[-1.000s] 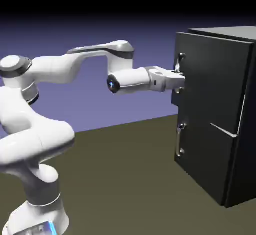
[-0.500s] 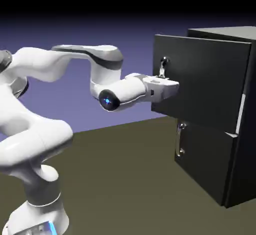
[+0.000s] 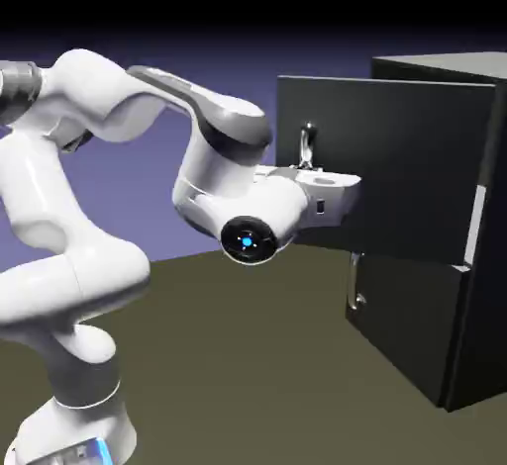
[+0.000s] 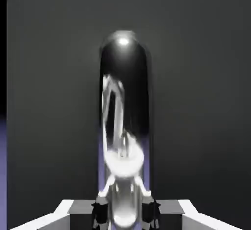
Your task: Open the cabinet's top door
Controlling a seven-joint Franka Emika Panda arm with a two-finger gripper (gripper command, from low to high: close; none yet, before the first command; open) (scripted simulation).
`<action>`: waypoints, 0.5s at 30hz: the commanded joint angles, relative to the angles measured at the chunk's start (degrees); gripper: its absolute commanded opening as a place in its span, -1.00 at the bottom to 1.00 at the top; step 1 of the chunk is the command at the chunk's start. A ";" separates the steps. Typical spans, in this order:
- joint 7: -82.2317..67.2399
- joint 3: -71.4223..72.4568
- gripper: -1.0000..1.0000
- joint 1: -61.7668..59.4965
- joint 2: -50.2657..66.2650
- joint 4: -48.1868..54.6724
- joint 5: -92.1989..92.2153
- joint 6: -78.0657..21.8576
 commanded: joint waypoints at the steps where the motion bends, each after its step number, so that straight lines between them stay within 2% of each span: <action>1: -1.29 -0.27 -1.00 -1.16 2.08 1.30 -2.34 -1.45; 15: -12.84 0.64 -1.00 -9.73 31.15 23.93 -30.11 -11.41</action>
